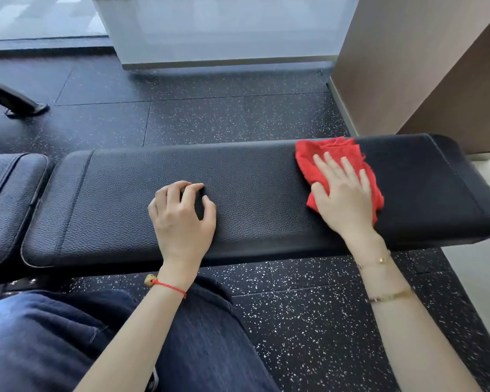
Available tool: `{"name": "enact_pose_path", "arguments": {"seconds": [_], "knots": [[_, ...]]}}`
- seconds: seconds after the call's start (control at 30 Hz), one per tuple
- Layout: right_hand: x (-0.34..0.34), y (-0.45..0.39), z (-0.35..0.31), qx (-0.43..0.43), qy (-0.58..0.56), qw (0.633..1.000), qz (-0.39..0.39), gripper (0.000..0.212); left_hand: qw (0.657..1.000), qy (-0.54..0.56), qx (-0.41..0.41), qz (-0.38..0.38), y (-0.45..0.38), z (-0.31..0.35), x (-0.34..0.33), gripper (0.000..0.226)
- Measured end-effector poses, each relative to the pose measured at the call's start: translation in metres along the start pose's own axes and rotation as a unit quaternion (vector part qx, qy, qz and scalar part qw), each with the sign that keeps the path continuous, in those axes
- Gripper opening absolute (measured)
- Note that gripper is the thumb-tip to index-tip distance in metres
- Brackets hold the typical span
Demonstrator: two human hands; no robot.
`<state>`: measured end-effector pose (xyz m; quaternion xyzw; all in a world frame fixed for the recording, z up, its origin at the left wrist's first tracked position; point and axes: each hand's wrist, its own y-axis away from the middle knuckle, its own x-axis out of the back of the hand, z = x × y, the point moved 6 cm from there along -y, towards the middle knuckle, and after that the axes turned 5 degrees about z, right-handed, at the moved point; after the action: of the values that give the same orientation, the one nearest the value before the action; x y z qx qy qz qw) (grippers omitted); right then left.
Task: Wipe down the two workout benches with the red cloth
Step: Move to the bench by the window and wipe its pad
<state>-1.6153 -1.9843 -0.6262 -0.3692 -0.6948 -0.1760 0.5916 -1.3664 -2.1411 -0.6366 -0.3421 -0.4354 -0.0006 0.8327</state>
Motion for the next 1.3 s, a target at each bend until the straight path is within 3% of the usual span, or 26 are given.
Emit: {"name": "enact_pose_path", "arguments": {"seconds": [0.07,0.13,0.3,0.4,0.5,0.6,0.7,0.9,1.03,1.13,1.3], "knots": [[-0.005,-0.012,0.0,-0.041,0.012,0.999,0.002,0.057,1.0,-0.003,0.005,0.0,0.001,0.0,0.0,0.025],[-0.011,-0.015,-0.017,-0.029,0.01,0.999,-0.009,0.057,1.0,-0.002,0.009,-0.001,0.001,0.0,0.0,0.025],[-0.017,0.023,-0.076,0.118,-0.008,0.991,-0.057,0.062,1.0,-0.003,0.014,-0.012,0.001,0.0,0.0,0.025],[-0.011,0.05,-0.075,0.168,-0.023,0.983,-0.075,0.065,1.0,-0.003,0.013,-0.016,0.001,0.0,0.0,0.026],[-0.002,0.053,-0.045,0.142,-0.035,0.987,-0.066,0.065,1.0,-0.01,0.002,-0.017,0.002,0.0,-0.001,0.027],[0.001,0.028,-0.015,0.063,-0.02,0.997,-0.041,0.059,1.0,-0.021,-0.005,-0.018,0.002,0.0,-0.002,0.029],[-0.006,-0.005,-0.016,0.01,-0.005,0.999,-0.035,0.056,0.999,-0.024,-0.011,-0.02,0.003,0.001,-0.003,0.03],[-0.025,-0.002,-0.097,0.119,-0.013,0.99,-0.071,0.059,0.999,-0.027,-0.007,-0.028,0.003,0.0,-0.003,0.03],[-0.02,0.037,-0.109,0.187,-0.032,0.978,-0.083,0.063,0.999,-0.022,-0.002,-0.029,0.003,0.0,-0.002,0.03],[-0.012,0.049,-0.08,0.176,-0.038,0.981,-0.077,0.066,0.999,-0.021,-0.003,-0.033,0.002,0.0,-0.001,0.03],[-0.001,0.026,-0.027,0.069,-0.034,0.996,-0.044,0.062,0.999,-0.029,-0.009,-0.045,0.003,0.002,-0.001,0.031]]}}
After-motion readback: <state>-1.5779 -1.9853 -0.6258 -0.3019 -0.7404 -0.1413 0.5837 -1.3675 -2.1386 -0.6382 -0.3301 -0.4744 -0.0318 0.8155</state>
